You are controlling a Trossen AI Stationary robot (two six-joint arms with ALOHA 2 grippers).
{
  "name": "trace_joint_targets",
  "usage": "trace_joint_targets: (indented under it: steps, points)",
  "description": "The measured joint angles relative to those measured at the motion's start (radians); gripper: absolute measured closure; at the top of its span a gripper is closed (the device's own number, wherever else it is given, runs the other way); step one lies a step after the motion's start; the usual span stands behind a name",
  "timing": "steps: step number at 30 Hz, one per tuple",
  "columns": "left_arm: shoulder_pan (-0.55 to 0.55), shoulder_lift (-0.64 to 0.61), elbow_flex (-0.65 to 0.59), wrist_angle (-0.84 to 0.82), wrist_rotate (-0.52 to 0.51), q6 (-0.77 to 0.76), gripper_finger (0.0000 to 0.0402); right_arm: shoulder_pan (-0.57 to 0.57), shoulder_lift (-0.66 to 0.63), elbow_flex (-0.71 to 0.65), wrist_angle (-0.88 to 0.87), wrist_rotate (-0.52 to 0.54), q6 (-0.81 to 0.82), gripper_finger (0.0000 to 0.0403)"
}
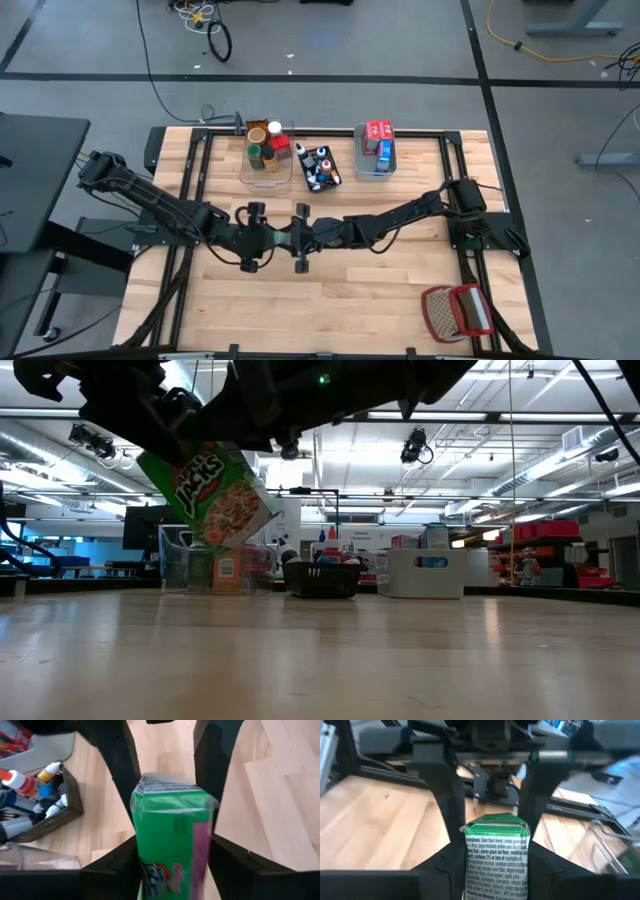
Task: Pick & Place Kitchen Items
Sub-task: Put the green cereal box into the gray bin
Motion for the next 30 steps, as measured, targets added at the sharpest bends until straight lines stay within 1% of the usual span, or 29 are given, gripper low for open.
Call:
trace_joint_targets:
  steps: [5, 8, 10, 13, 15, 18, 20, 22, 26, 28, 30]
  points:
    - [0.0, -0.005, 0.008, -0.009, -0.086, -0.022, 0.0181, 0.007, -0.039, 0.0, -0.145, 0.123, 0.078, 0.0246]
    - [0.0, -0.023, 0.035, -0.035, -0.117, -0.027, 0.018, 0.007, -0.063, 0.0, -0.223, 0.136, 0.132, 0.0246]
    - [-0.001, -0.045, 0.05, -0.044, -0.157, -0.035, 0.018, 0.007, -0.087, 0.0, -0.259, 0.137, 0.148, 0.0245]
    - [0.0, -0.103, 0.056, -0.048, -0.233, -0.037, 0.018, 0.011, -0.137, -0.001, -0.307, 0.152, 0.151, 0.0245]
    - [0.001, -0.158, 0.058, -0.048, -0.304, -0.04, 0.018, 0.014, -0.176, 0.0, -0.333, 0.17, 0.151, 0.0245]
    - [0.005, -0.25, 0.058, -0.058, -0.394, -0.041, 0.018, 0.022, -0.249, 0.0, -0.403, 0.236, 0.148, 0.0245]
    - [0.005, -0.314, 0.058, -0.069, -0.424, -0.041, 0.018, 0.03, -0.308, 0.0, -0.476, 0.3, 0.141, 0.0245]
    - [0.005, -0.372, 0.058, -0.084, -0.43, -0.041, 0.018, 0.038, -0.358, 0.0, -0.529, 0.378, 0.139, 0.0245]
    - [0.005, -0.457, 0.058, -0.115, -0.426, -0.047, 0.018, 0.053, -0.438, -0.001, -0.634, 0.594, 0.173, 0.0245]
    - [0.005, -0.483, 0.058, -0.125, -0.42, -0.059, 0.018, 0.054, -0.461, -0.028, -0.628, 0.708, 0.231, 0.0245]
    - [0.005, -0.501, 0.058, -0.143, -0.416, -0.06, 0.018, 0.04, -0.465, -0.087, -0.59, 0.813, 0.308, 0.0245]
